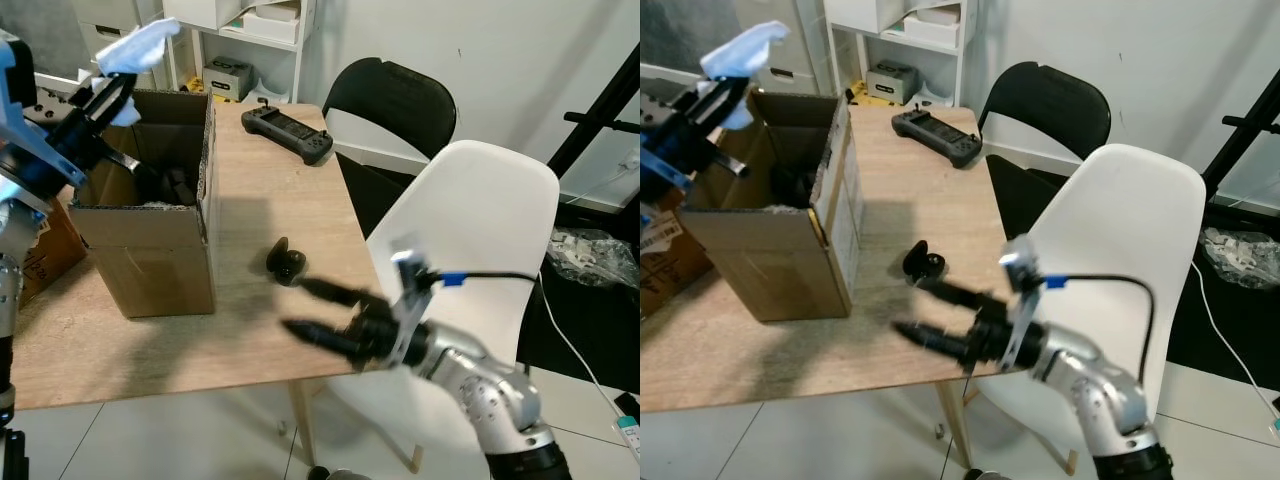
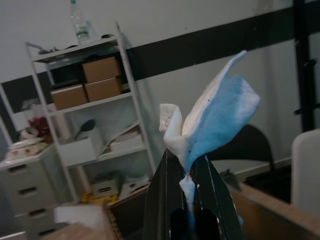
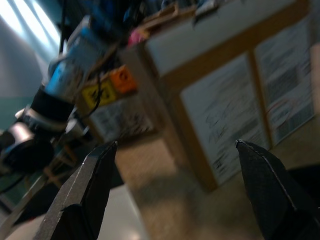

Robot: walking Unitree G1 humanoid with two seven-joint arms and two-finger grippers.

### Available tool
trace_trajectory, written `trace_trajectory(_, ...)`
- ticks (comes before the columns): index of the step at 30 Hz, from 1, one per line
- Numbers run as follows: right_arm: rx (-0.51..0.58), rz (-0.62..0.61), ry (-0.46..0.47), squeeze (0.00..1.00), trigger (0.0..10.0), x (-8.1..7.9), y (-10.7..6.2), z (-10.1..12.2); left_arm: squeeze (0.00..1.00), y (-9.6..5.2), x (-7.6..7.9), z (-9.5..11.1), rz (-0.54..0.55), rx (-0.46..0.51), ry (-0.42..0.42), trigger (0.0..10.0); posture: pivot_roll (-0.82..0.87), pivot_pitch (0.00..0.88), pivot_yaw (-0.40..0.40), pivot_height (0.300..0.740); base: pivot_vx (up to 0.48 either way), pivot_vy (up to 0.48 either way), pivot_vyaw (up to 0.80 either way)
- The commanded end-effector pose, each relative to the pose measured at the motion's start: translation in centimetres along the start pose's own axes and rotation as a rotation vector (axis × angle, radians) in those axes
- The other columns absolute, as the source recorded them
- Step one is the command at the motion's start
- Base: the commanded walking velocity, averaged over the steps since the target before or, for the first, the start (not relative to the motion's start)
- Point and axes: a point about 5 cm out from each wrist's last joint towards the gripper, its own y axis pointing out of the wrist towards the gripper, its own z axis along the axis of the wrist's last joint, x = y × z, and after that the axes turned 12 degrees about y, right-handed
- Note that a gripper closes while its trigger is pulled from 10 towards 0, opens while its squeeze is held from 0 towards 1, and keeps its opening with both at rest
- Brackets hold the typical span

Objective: Picking trash to rubbish bin

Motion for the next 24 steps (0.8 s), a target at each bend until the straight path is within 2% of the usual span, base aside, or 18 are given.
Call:
trace_trajectory(1,0.048,-0.027,0.002,0.00,10.0,0.2,-0.5,0.7,0.00,0.0,-0.4,0.4,-0.009,-0.029,0.085,10.0,0.04,0.101,-0.027,0.740,0.000,0.000,0.00)
trace_trajectory(5,0.060,-0.040,-0.011,0.00,10.0,0.3,-0.8,1.2,0.00,-0.1,-0.6,0.4,-0.010,-0.044,0.113,10.0,0.04,0.101,-0.027,0.740,0.000,0.000,0.00)
trace_trajectory(11,0.068,-0.071,-0.051,0.00,10.0,0.6,-1.2,2.1,0.00,-0.4,-0.8,0.6,-0.038,-0.099,0.224,10.0,0.04,0.103,-0.027,0.740,0.000,0.000,0.00)
trace_trajectory(18,0.075,-0.092,-0.056,0.00,10.0,0.8,-1.1,2.4,0.00,-0.7,-0.8,0.6,-0.080,-0.142,0.286,10.0,0.04,0.103,-0.027,0.740,0.000,0.000,0.00)
trace_trajectory(21,0.070,-0.096,-0.052,0.00,10.0,0.9,-0.9,2.2,0.00,-0.9,-0.9,0.7,-0.106,-0.161,0.305,10.0,0.04,0.103,-0.026,0.740,0.000,0.000,0.00)
trace_trajectory(24,0.062,-0.103,-0.047,0.00,10.0,1.0,-0.7,2.0,0.00,-1.3,-0.3,0.8,-0.187,-0.173,0.285,10.0,0.04,0.103,-0.026,0.740,0.000,0.000,0.00)
